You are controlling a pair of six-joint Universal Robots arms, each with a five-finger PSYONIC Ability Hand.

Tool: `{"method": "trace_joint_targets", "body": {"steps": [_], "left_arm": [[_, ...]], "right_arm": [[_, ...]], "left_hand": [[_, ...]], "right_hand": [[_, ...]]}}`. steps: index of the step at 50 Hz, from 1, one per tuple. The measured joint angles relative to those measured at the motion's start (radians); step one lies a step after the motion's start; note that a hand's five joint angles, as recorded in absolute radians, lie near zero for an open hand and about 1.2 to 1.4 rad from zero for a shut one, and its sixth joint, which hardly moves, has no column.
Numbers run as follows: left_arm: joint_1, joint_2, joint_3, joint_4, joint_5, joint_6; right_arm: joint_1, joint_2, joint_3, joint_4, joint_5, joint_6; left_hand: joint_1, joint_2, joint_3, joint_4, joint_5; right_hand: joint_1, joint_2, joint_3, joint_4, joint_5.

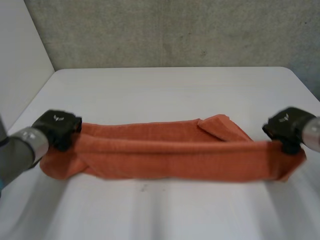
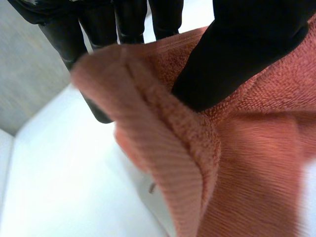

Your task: Fold the laundry

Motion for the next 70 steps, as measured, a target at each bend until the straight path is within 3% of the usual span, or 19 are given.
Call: {"method": "trace_joint_targets", "body": {"steps": [4,9,13,16,20,33,46,58,70], "left_arm": [[-0.028,-0.101,0.246,0.028,-0.026,0.009],[-0.056,-0.095,0.460,0.150,-0.066,-0.017],[-0.065,-0.044,0.519,0.282,-0.091,-0.056],[-0.068,0.045,0.515,0.462,-0.129,-0.141],[-0.065,0.084,0.471,0.509,-0.146,-0.199],[-0.055,0.007,0.121,0.457,-0.121,-0.272],[-0.055,-0.189,-0.050,0.471,-0.064,-0.220],[-0.060,-0.063,-0.193,0.450,-0.063,-0.061],[-0.061,0.002,-0.240,0.425,-0.063,-0.042]], "right_arm": [[0.091,0.093,-0.225,-0.122,0.108,0.042],[0.131,0.105,-0.443,-0.310,0.158,0.149],[0.134,0.078,-0.490,-0.416,0.164,0.213],[0.127,-0.041,-0.478,-0.633,0.160,0.334],[0.125,-0.113,-0.395,-0.700,0.145,0.369],[0.121,-0.140,0.011,-0.694,0.012,0.368],[0.122,0.039,0.244,-0.687,-0.019,0.348],[0.101,0.032,0.302,-0.687,-0.018,0.350],[0.056,0.028,0.327,-0.686,-0.021,0.353]], "left_hand": [[0.000,0.000,0.000,0.000,0.000],[0.000,0.000,0.000,0.000,0.000],[0.000,0.000,0.000,0.000,0.000],[0.000,0.000,0.000,0.000,0.004],[0.000,0.000,0.000,0.000,0.004],[0.000,0.000,0.000,0.000,0.004],[0.000,-0.001,-0.001,-0.001,0.003],[-0.366,-0.405,-0.403,-0.406,-0.398],[-0.417,-0.452,-0.451,-0.453,-0.446]], "right_hand": [[0.000,0.000,0.000,0.000,0.000],[0.000,0.000,0.000,0.000,0.000],[0.000,0.000,0.000,0.000,0.000],[0.000,0.000,0.000,0.000,0.001],[0.000,0.000,0.001,0.000,0.011],[0.000,0.000,0.005,0.001,0.015],[0.002,0.000,0.005,0.001,0.015],[0.002,0.000,0.005,0.001,0.015],[0.002,0.000,0.005,0.001,0.015]]}}
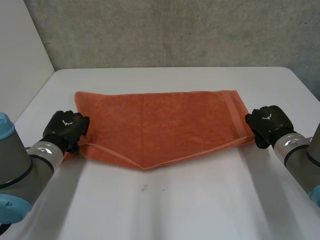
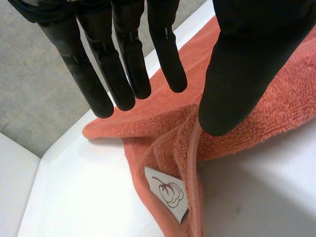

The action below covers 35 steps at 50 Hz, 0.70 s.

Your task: Fold the laundry

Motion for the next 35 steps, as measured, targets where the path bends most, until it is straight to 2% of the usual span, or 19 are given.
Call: {"method": "trace_joint_targets", "body": {"steps": [7,11,14,19,35], "left_arm": [[0.021,-0.011,-0.004,-0.003,0.000,-0.002],[0.038,-0.017,-0.008,-0.002,0.001,-0.002],[0.053,-0.020,-0.013,-0.001,0.011,-0.003],[0.065,-0.020,-0.022,-0.001,0.038,-0.002],[0.052,0.035,-0.095,-0.057,0.086,-0.030]], "right_arm": [[-0.029,-0.001,0.009,0.002,-0.001,-0.004],[-0.041,-0.004,0.013,0.004,0.000,-0.006],[-0.054,-0.012,0.020,0.016,0.001,-0.008],[-0.069,-0.022,0.031,0.047,-0.005,-0.009],[-0.068,-0.028,0.041,0.079,-0.015,-0.007]], "left_hand": [[0.050,0.053,0.049,0.051,0.050],[0.171,0.163,0.163,0.164,0.163],[0.374,0.383,0.382,0.378,0.376],[0.403,0.426,0.425,0.427,0.419],[0.065,0.061,0.063,0.065,0.065]], "right_hand": [[0.000,0.000,0.000,0.000,0.000],[0.000,0.000,0.000,0.000,0.000],[0.000,0.000,0.000,0.000,0.000],[0.000,0.000,0.000,0.000,0.000],[0.000,0.000,0.000,0.000,0.000]]}}
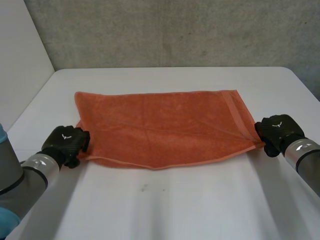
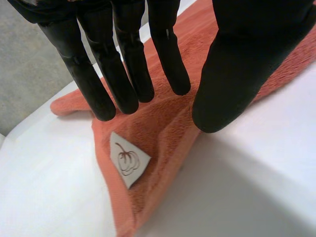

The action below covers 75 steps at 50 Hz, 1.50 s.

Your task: Fold the laundry

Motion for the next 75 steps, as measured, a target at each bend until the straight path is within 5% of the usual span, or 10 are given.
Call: {"method": "trace_joint_targets", "body": {"steps": [26,32,39,48,60,67,75], "left_arm": [[0.007,-0.108,0.051,0.031,0.011,-0.045],[0.014,-0.121,0.062,0.069,0.007,-0.046],[0.042,-0.094,0.049,0.086,0.009,-0.046],[0.061,0.152,-0.037,-0.097,0.014,-0.010],[0.148,0.413,-0.051,-0.524,0.060,0.281],[0.141,0.276,0.002,-0.433,0.118,0.309],[0.036,-0.024,0.199,-0.235,0.117,0.292]], "right_arm": [[0.001,0.001,0.017,-0.010,-0.001,0.000],[-0.001,0.001,0.017,-0.009,-0.001,0.000],[-0.003,-0.006,0.017,0.014,0.000,-0.017],[-0.010,-0.135,0.027,0.299,0.002,-0.229],[-0.107,-0.335,0.006,0.705,-0.003,-0.538],[-0.109,-0.265,-0.042,0.615,-0.013,-0.539],[-0.026,-0.037,-0.190,0.428,0.055,-0.418]], "left_hand": [[-0.037,-0.032,-0.035,-0.035,-0.037],[0.253,0.247,0.240,0.240,0.241],[0.339,0.368,0.365,0.366,0.356],[0.351,0.389,0.385,0.385,0.372],[0.367,0.391,0.388,0.388,0.383],[0.367,0.391,0.388,0.388,0.383],[0.372,0.391,0.388,0.389,0.385]], "right_hand": [[0.000,0.000,0.000,0.000,0.000],[0.000,0.000,0.000,0.000,0.000],[0.000,0.000,0.000,0.000,0.000],[0.000,0.000,0.000,0.000,0.000],[0.000,0.000,0.000,0.000,0.000],[0.000,0.000,0.000,0.000,0.000],[0.000,0.000,0.000,0.000,0.000]]}}
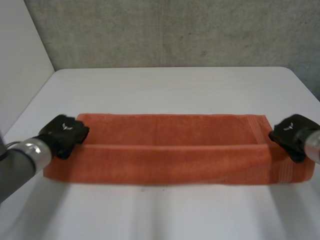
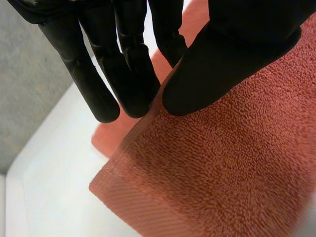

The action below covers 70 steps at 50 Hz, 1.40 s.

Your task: Fold the laundry

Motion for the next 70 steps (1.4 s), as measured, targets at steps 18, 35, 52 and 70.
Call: {"method": "trace_joint_targets", "body": {"steps": [18,35,52,70], "left_arm": [[-0.099,-0.443,0.519,0.242,-0.167,-0.088],[-0.155,-0.486,0.492,0.449,-0.149,-0.081],[-0.165,-0.081,0.124,0.494,-0.151,-0.200],[-0.148,0.106,-0.121,0.482,-0.147,-0.588]], "right_arm": [[0.130,0.375,-0.294,-0.527,0.108,0.041],[0.163,0.446,-0.362,-0.664,0.137,0.103],[0.103,0.042,-0.058,-0.451,0.048,0.454],[-0.063,0.057,0.075,-0.231,-0.139,0.441]], "left_hand": [[0.000,0.000,0.000,0.000,0.000],[-0.983,-1.001,-0.997,-1.000,-0.980],[-1.025,-1.051,-1.047,-1.047,-1.010],[-1.025,-1.053,-1.047,-1.049,-1.010]], "right_hand": [[0.000,0.000,0.000,0.000,0.000],[-0.773,-0.959,-0.973,-0.954,-0.916],[-0.773,-0.959,-0.973,-0.954,-0.916],[-0.611,-0.750,-0.748,-0.748,-0.741]]}}
